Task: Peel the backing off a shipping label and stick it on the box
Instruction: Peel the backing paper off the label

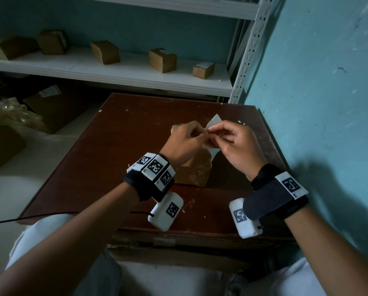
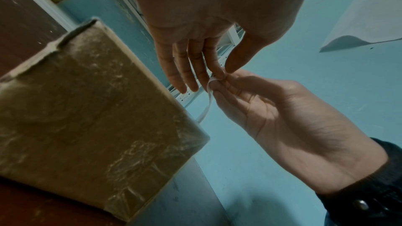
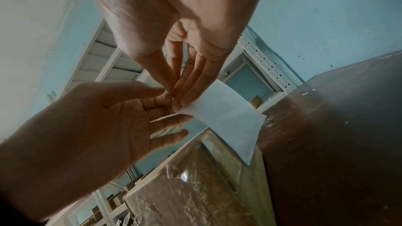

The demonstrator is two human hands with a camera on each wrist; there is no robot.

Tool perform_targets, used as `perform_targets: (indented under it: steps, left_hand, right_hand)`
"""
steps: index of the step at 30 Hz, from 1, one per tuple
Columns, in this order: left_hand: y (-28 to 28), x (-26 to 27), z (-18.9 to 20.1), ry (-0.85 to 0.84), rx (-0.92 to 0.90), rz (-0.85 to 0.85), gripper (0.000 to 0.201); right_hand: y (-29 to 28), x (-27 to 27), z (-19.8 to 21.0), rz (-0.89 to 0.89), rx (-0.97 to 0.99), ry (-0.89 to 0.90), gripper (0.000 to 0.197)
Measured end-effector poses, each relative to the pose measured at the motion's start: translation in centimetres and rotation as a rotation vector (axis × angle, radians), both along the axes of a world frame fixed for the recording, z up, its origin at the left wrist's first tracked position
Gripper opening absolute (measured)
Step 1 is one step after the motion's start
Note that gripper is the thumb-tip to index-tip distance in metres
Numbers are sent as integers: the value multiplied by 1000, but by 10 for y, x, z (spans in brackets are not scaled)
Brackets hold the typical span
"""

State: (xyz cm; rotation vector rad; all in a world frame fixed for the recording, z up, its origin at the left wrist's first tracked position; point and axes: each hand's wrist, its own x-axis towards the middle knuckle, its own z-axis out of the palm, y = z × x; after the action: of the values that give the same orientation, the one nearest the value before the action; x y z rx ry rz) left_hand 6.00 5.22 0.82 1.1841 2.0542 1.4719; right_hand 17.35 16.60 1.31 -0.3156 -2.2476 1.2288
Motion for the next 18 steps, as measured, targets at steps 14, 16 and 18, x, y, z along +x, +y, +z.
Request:
perform_targets:
  steps: [14,16,18]
  left_hand:
    - [-1,1,1,-34,-1,-18,11]
    - [-1,1,2,-33,-3,-17,12]
    - [-1,1,2,-39,-7,-15,12]
  right_hand:
    - [0,0,0,-11,34,3,12]
    - [0,-1,0,-11,39,-3,13]
    - [0,-1,-1,-9,38,-7,13]
